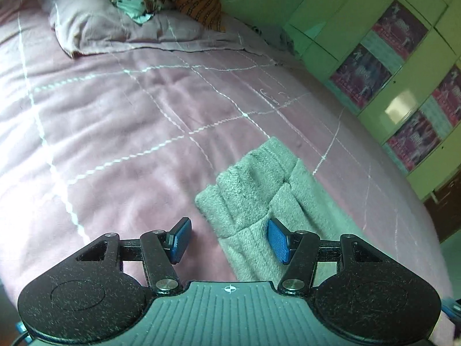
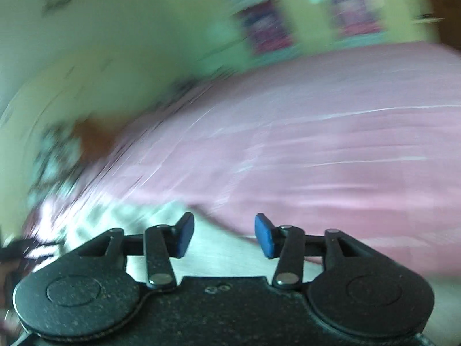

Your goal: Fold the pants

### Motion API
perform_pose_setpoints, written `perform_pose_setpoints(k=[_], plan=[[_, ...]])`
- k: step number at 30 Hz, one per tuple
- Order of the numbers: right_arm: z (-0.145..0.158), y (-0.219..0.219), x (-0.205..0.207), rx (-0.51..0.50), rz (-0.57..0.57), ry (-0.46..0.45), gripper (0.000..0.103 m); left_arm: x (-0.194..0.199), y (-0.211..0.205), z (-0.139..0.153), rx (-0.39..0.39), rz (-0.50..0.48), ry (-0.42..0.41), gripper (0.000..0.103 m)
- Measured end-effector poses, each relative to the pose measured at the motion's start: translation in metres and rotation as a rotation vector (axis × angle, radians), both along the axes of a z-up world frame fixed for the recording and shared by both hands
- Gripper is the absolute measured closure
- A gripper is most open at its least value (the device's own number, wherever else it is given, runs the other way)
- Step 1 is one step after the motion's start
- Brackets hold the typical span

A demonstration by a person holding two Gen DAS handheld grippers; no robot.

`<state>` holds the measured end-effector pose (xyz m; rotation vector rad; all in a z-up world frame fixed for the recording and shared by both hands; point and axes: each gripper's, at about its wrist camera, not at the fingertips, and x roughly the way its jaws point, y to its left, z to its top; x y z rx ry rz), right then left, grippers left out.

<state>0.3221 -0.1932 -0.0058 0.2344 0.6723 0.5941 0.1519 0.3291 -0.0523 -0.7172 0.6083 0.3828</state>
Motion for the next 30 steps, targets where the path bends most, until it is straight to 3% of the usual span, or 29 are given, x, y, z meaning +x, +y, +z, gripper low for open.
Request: perform_pose_setpoints(k=[5,9,12,16,17,19,21,23,26,30], plan=[[-0.021,0.086,0.069,-0.041,0.187,0.069,0.057,0.018,0.008,-0.006,-0.021,-0.033,-0.005,0.046],[-0.038,0.115,0.092,-0.05,0.266,0.117,0.059,0.026,0.011,-0.011,-0.034,-0.045,-0.01,0.046],[-0.04,0.133,0.091,-0.101,0.303,0.123,0.059,0.021,0.012,-0.015,-0.039,-0.048,-0.034,0.052],[-0.046,0.139,0.088,-0.107,0.367,0.124,0.085,0.012,0.008,-0.016,-0.023,-0.037,-0.07,0.057],[-0.04,0.137,0.084,-0.091,0.383,0.108,0.087,0.011,0.006,-0.016,-0.014,-0.035,-0.075,0.058],[-0.034,0.134,0.077,-0.061,0.427,0.08,0.088,0.01,0.005,-0.016,-0.011,-0.029,-0.082,0.058],[-0.031,0.136,0.073,-0.098,0.43,0.054,0.087,0.01,0.007,-0.017,-0.017,-0.028,-0.082,0.058],[-0.035,0.14,0.075,-0.104,0.447,0.074,0.085,0.01,0.008,-0.017,-0.021,-0.034,-0.081,0.058],[-0.036,0.147,0.075,-0.122,0.411,0.049,0.082,0.009,0.01,-0.017,-0.02,-0.047,-0.083,0.058],[-0.026,0.149,0.063,-0.163,0.364,-0.026,0.088,0.009,0.013,-0.02,-0.03,-0.056,-0.095,0.058]])
